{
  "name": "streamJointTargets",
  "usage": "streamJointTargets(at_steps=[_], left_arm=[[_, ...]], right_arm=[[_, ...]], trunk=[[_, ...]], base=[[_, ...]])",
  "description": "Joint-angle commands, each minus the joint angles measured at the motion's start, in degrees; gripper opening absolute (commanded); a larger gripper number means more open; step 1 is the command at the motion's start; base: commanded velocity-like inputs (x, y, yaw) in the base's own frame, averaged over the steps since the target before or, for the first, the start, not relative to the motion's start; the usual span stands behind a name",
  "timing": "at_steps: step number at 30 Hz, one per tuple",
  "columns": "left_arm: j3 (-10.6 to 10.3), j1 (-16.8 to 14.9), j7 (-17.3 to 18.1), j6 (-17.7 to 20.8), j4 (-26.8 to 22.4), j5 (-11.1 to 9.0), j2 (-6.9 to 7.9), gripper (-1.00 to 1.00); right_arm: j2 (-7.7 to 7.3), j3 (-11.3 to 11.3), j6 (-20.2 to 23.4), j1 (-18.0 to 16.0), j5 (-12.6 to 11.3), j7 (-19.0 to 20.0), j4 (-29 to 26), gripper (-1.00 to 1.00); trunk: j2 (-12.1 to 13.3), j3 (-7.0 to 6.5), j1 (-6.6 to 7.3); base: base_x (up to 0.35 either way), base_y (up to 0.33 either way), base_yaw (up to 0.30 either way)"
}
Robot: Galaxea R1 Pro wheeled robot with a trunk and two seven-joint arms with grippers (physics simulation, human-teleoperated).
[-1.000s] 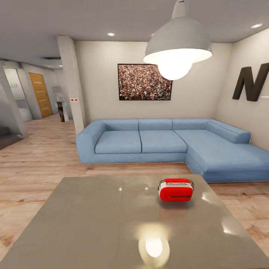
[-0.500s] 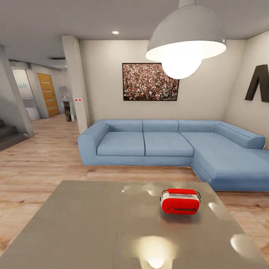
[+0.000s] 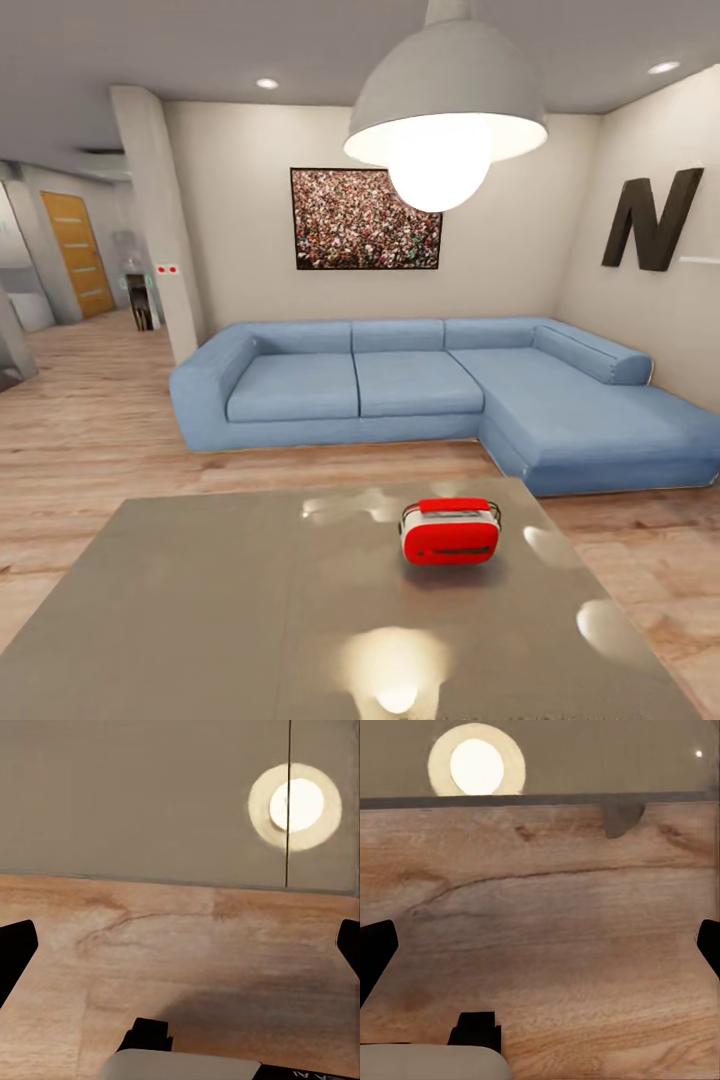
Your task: Turn on the radio receiver that's on the table in the living room.
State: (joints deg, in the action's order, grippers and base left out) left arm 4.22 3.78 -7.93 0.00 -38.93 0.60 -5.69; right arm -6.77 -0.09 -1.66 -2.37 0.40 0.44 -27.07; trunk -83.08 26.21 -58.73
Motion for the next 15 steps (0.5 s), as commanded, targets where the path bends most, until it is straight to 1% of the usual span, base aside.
streamJointTargets(at_steps=[1,12,15], left_arm=[[0.00,0.00,0.00,0.00,0.00,0.00,0.00,1.00],[0.00,0.00,0.02,0.00,0.00,0.01,-0.02,1.00],[0.00,0.00,0.02,0.00,0.00,0.00,-0.02,1.00]], right_arm=[[0.00,0.00,0.02,0.00,0.01,0.00,0.00,1.00],[0.00,0.00,0.03,0.00,0.00,0.00,0.00,1.00],[0.00,0.00,0.04,0.00,0.02,0.00,0.00,1.00]], trunk=[[0.00,0.00,0.00],[0.00,0.00,0.00],[0.00,0.00,0.00]], base=[[0.000,0.000,-0.275],[0.000,0.000,-0.274],[0.000,0.000,-0.155]])
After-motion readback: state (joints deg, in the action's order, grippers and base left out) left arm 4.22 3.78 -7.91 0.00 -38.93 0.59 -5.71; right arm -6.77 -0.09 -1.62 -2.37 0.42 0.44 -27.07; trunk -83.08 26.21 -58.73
